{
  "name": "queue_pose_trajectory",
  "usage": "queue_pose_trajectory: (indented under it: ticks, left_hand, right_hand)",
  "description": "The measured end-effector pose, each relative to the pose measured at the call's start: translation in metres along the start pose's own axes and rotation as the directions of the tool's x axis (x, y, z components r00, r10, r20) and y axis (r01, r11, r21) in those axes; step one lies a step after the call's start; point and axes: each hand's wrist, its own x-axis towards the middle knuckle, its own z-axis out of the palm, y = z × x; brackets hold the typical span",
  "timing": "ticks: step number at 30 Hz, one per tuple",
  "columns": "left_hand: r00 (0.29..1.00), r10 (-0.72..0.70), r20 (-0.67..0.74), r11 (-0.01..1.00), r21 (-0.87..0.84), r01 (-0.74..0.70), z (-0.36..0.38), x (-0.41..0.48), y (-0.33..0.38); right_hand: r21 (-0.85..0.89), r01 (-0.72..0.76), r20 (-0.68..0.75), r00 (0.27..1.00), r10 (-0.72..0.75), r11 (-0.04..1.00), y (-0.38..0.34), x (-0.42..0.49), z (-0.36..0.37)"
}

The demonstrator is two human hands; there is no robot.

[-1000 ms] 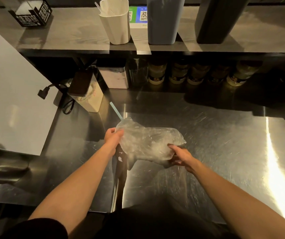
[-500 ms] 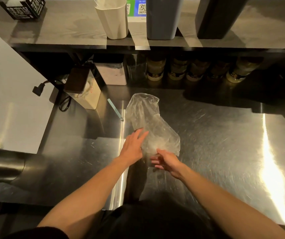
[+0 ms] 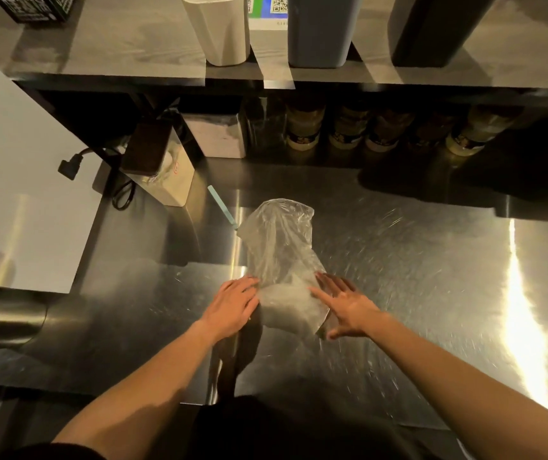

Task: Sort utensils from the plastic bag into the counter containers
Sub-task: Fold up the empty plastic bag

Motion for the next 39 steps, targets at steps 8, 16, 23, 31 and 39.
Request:
queue_pose_trajectory:
  ticks: [8,16,23,31,39]
  left_hand:
    - [0.979,0.196,-0.058,0.972,0.141,-0.187,-0.009,-0.008,-0.029]
    - [0.956,0.264,0.132,0.934,0.211,-0.287,0.010,0.015,-0.042]
    - [0.972,-0.225,-0.061,0.863,-0.475,0.170,-0.006,0.027,-0.029]
    - [0.760,-0.639,0.116,0.666,-0.411,0.623,-0.028,0.071,-0.013]
    - [0.750,-0.661,-0.001,0.690,-0.392,0.608,-0.023,0.075,-0.008]
  right_hand:
    - [-0.104,0.058,-0.195,0.978,-0.078,0.993,0.007,0.018,-0.008]
    - [-0.116,0.283,-0.232,0.924,-0.303,0.952,0.012,0.018,-0.007]
    - [0.729,0.058,-0.238,0.956,0.173,0.682,-0.009,0.012,-0.062]
    - [0.800,-0.374,0.065,0.831,0.553,0.469,0.003,0.068,-0.055]
    - [0.778,-0.293,-0.231,0.688,0.687,0.555,-0.014,0.056,-0.029]
